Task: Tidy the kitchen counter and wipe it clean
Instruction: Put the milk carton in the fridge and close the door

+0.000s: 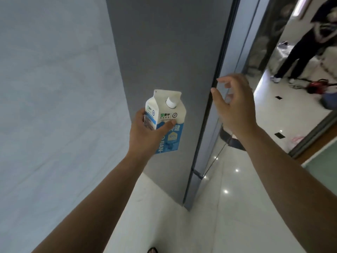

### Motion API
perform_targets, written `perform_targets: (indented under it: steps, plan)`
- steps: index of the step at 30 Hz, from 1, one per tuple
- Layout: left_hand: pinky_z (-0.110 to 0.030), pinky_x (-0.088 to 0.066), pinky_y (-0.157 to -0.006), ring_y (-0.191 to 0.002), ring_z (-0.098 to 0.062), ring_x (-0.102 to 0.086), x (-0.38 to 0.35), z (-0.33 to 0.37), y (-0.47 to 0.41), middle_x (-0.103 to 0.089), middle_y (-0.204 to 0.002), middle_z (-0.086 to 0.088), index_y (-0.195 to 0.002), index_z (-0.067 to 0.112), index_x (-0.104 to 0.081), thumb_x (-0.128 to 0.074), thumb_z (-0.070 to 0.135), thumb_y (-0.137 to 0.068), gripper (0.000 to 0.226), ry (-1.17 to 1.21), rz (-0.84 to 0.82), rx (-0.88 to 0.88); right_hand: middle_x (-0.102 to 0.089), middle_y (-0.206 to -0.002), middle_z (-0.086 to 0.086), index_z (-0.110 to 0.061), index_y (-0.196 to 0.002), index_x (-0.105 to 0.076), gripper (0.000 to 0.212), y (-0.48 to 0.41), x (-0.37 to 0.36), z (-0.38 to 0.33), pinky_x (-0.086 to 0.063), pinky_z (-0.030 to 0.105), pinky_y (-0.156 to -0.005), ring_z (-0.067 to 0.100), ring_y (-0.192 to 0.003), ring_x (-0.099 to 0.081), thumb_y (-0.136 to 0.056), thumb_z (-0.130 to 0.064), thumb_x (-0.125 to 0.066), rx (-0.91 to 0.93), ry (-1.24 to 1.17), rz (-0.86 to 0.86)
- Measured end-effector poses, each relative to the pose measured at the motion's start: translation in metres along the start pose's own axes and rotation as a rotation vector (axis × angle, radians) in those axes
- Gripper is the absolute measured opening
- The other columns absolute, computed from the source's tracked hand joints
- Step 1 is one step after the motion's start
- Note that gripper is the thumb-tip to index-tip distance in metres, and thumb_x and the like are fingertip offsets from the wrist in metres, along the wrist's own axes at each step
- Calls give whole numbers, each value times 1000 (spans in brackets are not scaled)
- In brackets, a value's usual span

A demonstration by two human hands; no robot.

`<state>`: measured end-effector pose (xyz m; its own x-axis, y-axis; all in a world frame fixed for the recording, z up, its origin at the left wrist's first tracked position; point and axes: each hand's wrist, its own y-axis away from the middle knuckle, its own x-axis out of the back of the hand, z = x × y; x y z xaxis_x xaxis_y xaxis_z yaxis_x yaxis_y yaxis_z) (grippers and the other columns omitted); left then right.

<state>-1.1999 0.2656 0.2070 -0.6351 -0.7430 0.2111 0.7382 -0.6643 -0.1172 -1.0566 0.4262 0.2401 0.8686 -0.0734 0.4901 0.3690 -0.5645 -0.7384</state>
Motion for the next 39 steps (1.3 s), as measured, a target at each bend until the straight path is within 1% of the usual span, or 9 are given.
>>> perform_targets:
  steps: [7, 12, 15, 18, 23, 27, 33, 36, 39]
  plan:
    - [-2, -41, -46, -65, 13, -58, -15, 23, -107, -55, -85, 27, -99, 33, -45, -77, 32, -69, 44, 63, -179, -124, -46, -127, 19, -5, -119, -53, 42, -54, -20, 23, -46, 38, -95, 23, -119, -45, -83, -23, -66, -84, 197, 415]
    - [-2, -42, -46, -60, 22, -56, -30, 25, -142, -56, -84, 25, -85, 35, -47, -77, 20, -70, 37, 150, -293, -140, -33, -142, 14, -12, -139, -33, 61, -65, -34, 34, -42, 40, -104, 20, -129, -38, -87, -23, -62, -196, 171, 399]
    - [-2, -43, -48, -64, 22, -57, -36, 25, -151, -58, -87, 23, -96, 29, -50, -78, 20, -69, 40, 175, -346, -155, -30, -146, 11, -14, -142, -27, 61, -68, -41, 40, -34, 34, -110, 16, -133, -32, -90, -20, -58, -213, 198, 426]
    - [-3, -44, -51, -70, 19, -59, -43, 24, -158, -60, -91, 20, -100, 26, -50, -80, 19, -67, 45, 203, -374, -164, -29, -148, 6, -18, -144, -20, 62, -70, -44, 51, -37, 45, -108, 20, -135, -32, -92, -19, -54, -258, 170, 446]
    - [-6, -48, -55, -80, 14, -62, -54, 19, -165, -64, -96, 16, -97, 34, -51, -82, 22, -64, 46, 213, -398, -171, -23, -154, 1, -19, -146, -13, 62, -69, -46, 63, -32, 45, -112, 18, -141, -24, -95, -24, -48, -301, 243, 400]
    - [-4, -45, -53, -76, 19, -59, -59, 19, -165, -60, -94, 21, -90, 38, -47, -81, 22, -65, 45, 212, -410, -161, -23, -153, 5, -14, -146, -14, 61, -69, -49, 61, -28, 40, -114, 19, -141, -23, -95, -19, -47, -318, 302, 405]
    - [-4, -46, -53, -77, 20, -59, -65, 24, -165, -62, -95, 17, -100, 28, -51, -82, 20, -64, 48, 259, -400, -155, -29, -151, 10, -6, -145, -20, 58, -69, -55, 52, -10, 1, -106, 0, -131, -18, -94, -9, -47, -314, 356, 503]
    - [-7, -49, -57, -86, 9, -63, -67, 23, -166, -66, -103, 8, -111, 19, -55, -83, 23, -61, 57, 271, -396, -150, -33, -148, 14, -1, -143, -24, 55, -70, -57, 49, -10, -1, -104, 3, -132, -22, -93, -4, -47, -297, 355, 536]
    - [-5, -47, -54, -81, 16, -61, -64, 24, -163, -65, -99, 11, -106, 22, -54, -82, 21, -63, 52, 289, -399, -127, -35, -146, 17, 2, -141, -25, 54, -71, -58, 48, -9, -1, -103, -6, -127, -17, -92, -2, -47, -270, 371, 554]
